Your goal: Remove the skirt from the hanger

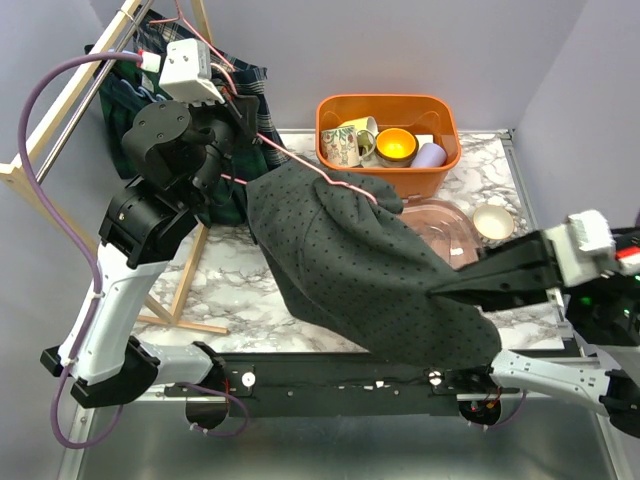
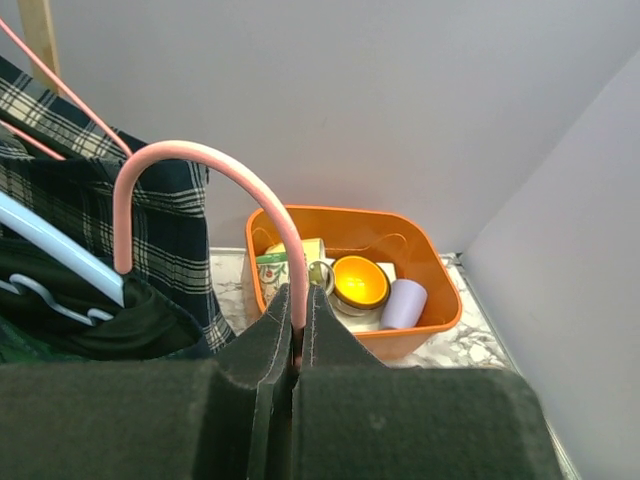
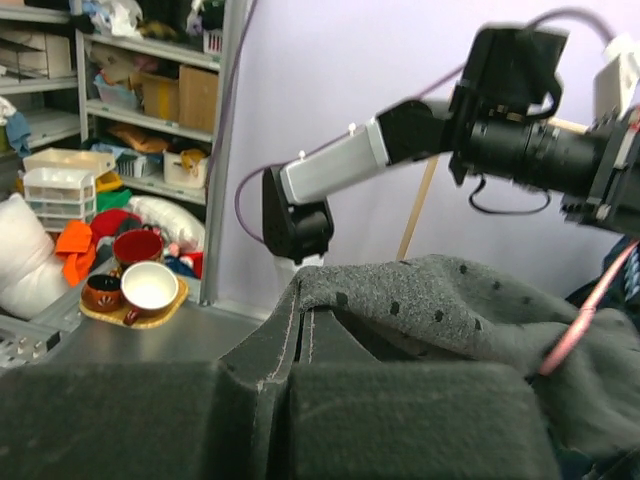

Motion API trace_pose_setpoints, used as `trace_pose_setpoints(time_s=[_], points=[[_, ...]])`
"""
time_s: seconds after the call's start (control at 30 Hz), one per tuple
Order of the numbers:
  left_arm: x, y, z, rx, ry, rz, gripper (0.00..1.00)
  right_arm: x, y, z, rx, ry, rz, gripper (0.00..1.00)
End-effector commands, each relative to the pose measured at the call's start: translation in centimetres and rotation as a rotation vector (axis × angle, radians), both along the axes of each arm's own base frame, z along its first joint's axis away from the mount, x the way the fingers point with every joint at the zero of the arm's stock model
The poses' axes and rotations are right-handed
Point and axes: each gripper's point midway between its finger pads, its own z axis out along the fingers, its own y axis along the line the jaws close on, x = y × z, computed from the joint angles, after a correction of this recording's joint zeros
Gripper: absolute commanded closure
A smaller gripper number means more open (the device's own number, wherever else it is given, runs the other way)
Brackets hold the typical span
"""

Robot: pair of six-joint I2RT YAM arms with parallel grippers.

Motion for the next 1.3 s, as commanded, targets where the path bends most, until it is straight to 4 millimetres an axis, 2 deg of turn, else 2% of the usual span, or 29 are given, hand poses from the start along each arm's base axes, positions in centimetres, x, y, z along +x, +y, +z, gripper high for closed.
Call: trace_pose_setpoints(time_s=[0.0, 0.03, 0.1, 0.2, 0.23, 0.3, 0.33, 0.37, 0.43, 0.5, 0.57, 0.7, 0.73, 0.77, 0.8, 0.83, 0.87, 0.93, 0.97, 1.0, 1.07, 1.17, 1.27], points=[[-1.3, -0.4, 1.9, -0.066, -0.045, -0.07, 1.0, 1.0, 3.0, -0.1, -0.032, 0.016, 0.045, 0.99], [-1.2, -0.2, 1.6, -0.059, -0.039, -0.061, 1.0, 0.8, 2.8, 0.9, -0.019, 0.015, 0.056, 0.99], [-1.3, -0.5, 1.3, -0.055, -0.037, -0.074, 1.0, 1.6, 4.1, 1.0, -0.065, 0.05, 0.057, 0.99], [-1.5, -0.7, 1.1, -0.079, -0.049, -0.09, 1.0, 1.2, 4.3, 1.6, -0.061, 0.039, 0.093, 0.99], [-1.4, -0.5, 0.9, -0.078, -0.046, -0.078, 1.0, 0.5, 4.2, 1.5, -0.063, 0.022, 0.134, 0.99], [-0.8, 0.2, 0.5, -0.051, -0.032, -0.023, 1.0, -0.7, 3.5, 2.8, -0.018, -0.004, 0.19, 0.99], [-0.2, 1.1, -0.1, -0.03, -0.011, 0.036, 1.0, -1.6, 2.8, 3.3, -0.006, -0.027, 0.227, 0.99], [0.1, 1.4, -0.4, -0.015, -0.003, 0.063, 1.0, -2.9, 1.4, 5.1, 0.043, -0.052, 0.263, 0.99], [0.7, 2.5, -1.4, 0.031, 0.016, 0.134, 1.0, -4.7, -0.5, 6.9, 0.093, -0.101, 0.322, 0.99], [1.0, 2.9, -2.1, 0.054, 0.024, 0.166, 1.0, -7.6, -3.8, 9.2, 0.171, -0.176, 0.407, 0.99], [1.4, 3.2, -3.0, 0.081, 0.037, 0.196, 1.0, -9.4, -6.2, 10.7, 0.229, -0.218, 0.453, 0.99], [1.8, 3.2, -4.0, 0.11, 0.057, 0.208, 1.0, -10.8, -9.8, 13.2, 0.368, -0.258, 0.404, 0.99], [1.9, 3.2, -4.3, 0.117, 0.064, 0.211, 1.0, -10.6, -10.1, 13.5, 0.396, -0.25, 0.371, 0.99], [1.8, 3.3, -4.4, 0.121, 0.064, 0.213, 1.0, -9.4, -10.1, 14.5, 0.447, -0.234, 0.283, 0.99], [1.8, 3.4, -4.4, 0.124, 0.065, 0.214, 1.0, -9.2, -11.2, 15.0, 0.484, -0.225, 0.224, 0.99], [1.6, 3.4, -4.5, 0.128, 0.067, 0.207, 1.0, -8.2, -11.3, 15.5, 0.512, -0.206, 0.152, 0.99], [1.4, 3.4, -4.5, 0.127, 0.063, 0.198, 1.0, -5.2, -11.0, 16.1, 0.543, -0.178, -0.027, 0.99], [1.0, 3.1, -4.4, 0.14, 0.05, 0.165, 1.0, -2.5, -12.2, 16.6, 0.608, -0.135, -0.209, 0.99], [0.5, 3.4, -4.1, 0.135, 0.038, 0.164, 1.0, 1.0, -12.1, 16.4, 0.63, -0.098, -0.39, 0.99], [0.4, 3.7, -3.9, 0.149, 0.031, 0.17, 1.0, 2.0, -12.2, 16.3, 0.634, -0.096, -0.449, 0.99], [0.2, 4.5, -4.1, 0.172, 0.037, 0.198, 1.0, 3.9, -11.5, 15.7, 0.588, -0.106, -0.546, 0.99], [-0.1, 5.7, -4.2, 0.205, 0.039, 0.244, 1.0, 4.7, -10.8, 15.3, 0.562, -0.121, -0.576, 0.99], [-0.6, 6.5, -3.9, 0.211, 0.026, 0.264, 1.0, 6.4, -10.4, 14.7, 0.548, -0.109, -0.65, 0.99]])
